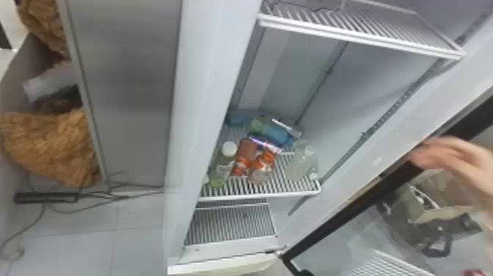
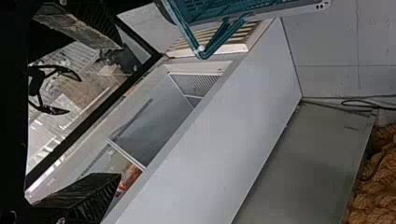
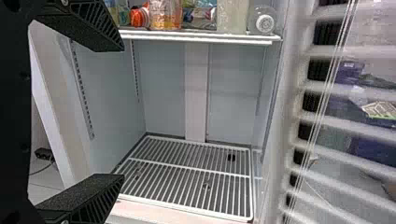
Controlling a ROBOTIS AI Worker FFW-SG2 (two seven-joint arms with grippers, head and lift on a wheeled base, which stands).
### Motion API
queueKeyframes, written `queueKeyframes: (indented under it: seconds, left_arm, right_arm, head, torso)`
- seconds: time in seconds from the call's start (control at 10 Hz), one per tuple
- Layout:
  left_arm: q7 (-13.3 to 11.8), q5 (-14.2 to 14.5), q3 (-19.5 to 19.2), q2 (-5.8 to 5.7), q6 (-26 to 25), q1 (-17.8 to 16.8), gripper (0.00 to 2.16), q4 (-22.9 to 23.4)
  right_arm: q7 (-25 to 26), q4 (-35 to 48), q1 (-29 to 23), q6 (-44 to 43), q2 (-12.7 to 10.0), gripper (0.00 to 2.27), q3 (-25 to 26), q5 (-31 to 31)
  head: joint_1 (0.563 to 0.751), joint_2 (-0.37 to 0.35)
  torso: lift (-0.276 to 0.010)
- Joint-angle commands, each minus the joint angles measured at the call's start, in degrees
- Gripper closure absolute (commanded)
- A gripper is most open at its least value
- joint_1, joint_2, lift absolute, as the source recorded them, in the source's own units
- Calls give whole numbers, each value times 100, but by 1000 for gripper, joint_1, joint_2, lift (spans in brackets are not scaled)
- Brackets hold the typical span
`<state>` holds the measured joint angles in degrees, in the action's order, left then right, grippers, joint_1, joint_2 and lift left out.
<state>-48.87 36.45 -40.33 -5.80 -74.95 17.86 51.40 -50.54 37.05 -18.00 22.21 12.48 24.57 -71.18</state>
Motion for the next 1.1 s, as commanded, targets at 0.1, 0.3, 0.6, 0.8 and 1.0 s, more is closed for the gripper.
queueKeyframes:
  seconds: [0.1, 0.3, 0.6, 0.8, 1.0]
  left_arm:
    - [0, 0, 0, 0, 0, 0, -1, 0]
    - [0, 0, 0, 0, 0, 0, -1, 0]
    - [0, 0, 0, 0, 0, 0, -1, 0]
    - [0, 0, 0, 0, 0, 0, -1, 0]
    - [0, 0, 0, 0, 0, 0, -1, 0]
  right_arm:
    - [0, 0, 0, 0, 0, -1, 0, 0]
    - [0, 0, 0, 0, 0, -1, 0, 0]
    - [0, 0, 0, 0, 0, -1, 0, 0]
    - [0, 0, 0, 0, 0, -1, 0, 0]
    - [0, 0, 0, 0, 0, -1, 0, 0]
  head:
    - [695, -350]
    - [695, -350]
    - [695, -350]
    - [695, -350]
    - [695, -350]
  torso:
    - [0]
    - [0]
    - [0]
    - [0]
    - [0]
